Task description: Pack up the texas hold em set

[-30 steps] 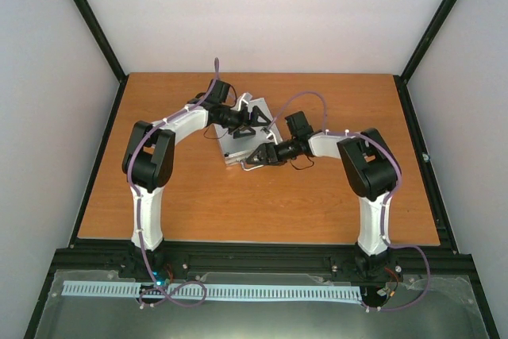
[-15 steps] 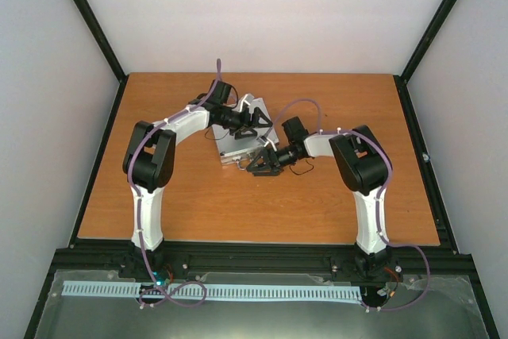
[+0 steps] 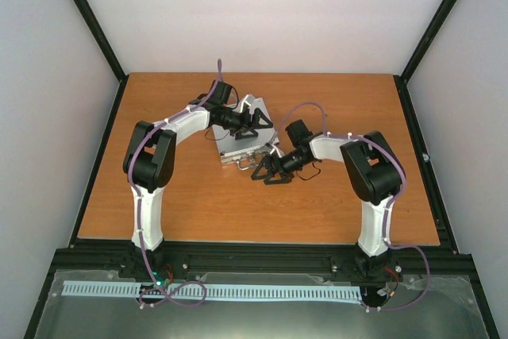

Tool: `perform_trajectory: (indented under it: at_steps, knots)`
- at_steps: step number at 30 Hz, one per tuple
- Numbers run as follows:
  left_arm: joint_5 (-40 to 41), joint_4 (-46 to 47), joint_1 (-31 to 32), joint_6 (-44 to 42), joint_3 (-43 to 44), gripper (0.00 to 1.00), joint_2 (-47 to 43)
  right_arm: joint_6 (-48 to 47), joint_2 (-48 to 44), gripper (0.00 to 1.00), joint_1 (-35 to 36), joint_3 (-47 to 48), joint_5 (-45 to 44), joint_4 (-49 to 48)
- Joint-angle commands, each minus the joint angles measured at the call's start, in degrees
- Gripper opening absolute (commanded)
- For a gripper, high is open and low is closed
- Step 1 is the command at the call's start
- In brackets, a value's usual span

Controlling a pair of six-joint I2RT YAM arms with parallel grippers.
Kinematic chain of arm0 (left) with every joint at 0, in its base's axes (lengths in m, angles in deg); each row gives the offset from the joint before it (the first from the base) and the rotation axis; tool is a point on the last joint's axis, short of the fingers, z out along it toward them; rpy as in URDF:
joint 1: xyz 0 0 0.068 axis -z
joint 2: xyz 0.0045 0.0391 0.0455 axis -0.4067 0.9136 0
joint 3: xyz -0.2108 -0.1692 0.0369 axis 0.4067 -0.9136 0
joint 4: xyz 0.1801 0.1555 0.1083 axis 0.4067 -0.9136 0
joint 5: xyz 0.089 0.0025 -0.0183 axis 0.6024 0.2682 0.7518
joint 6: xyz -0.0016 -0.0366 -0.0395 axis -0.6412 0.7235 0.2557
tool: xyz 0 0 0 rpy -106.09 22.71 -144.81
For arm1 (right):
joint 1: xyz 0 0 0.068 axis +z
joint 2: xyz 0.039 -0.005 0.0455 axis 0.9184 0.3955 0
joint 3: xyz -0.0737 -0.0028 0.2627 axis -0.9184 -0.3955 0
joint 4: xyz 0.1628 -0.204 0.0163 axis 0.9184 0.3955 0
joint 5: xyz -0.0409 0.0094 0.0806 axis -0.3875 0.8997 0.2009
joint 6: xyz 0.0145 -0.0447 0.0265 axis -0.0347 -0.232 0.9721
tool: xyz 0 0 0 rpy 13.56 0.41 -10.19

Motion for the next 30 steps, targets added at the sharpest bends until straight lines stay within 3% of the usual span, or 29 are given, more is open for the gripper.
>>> perform_trajectory:
  at_steps: [1,18,24,30]
  knots:
    - [2.36,-4.26,0.55,-1.29,-1.03,1.00,2.74,3.10,-4.72,1.00,0.35,-0.36,-6.96,4.66]
    - [3.89,-5.16,0.55,-2.12,-0.91,1.00,3.65,-3.14,0.48,0.98,4.87,17.35,-17.78,14.81]
    - [7.46,-5.16,-0.07,-1.03,0.33,1.00,1.25,0.04,-1.93,0.98,6.77,13.96,-21.35,11.15]
    - [7.37,-5.16,-2.53,2.03,8.00,1.00,1.26,2.83,-7.46,0.98,6.75,7.41,-23.22,6.79]
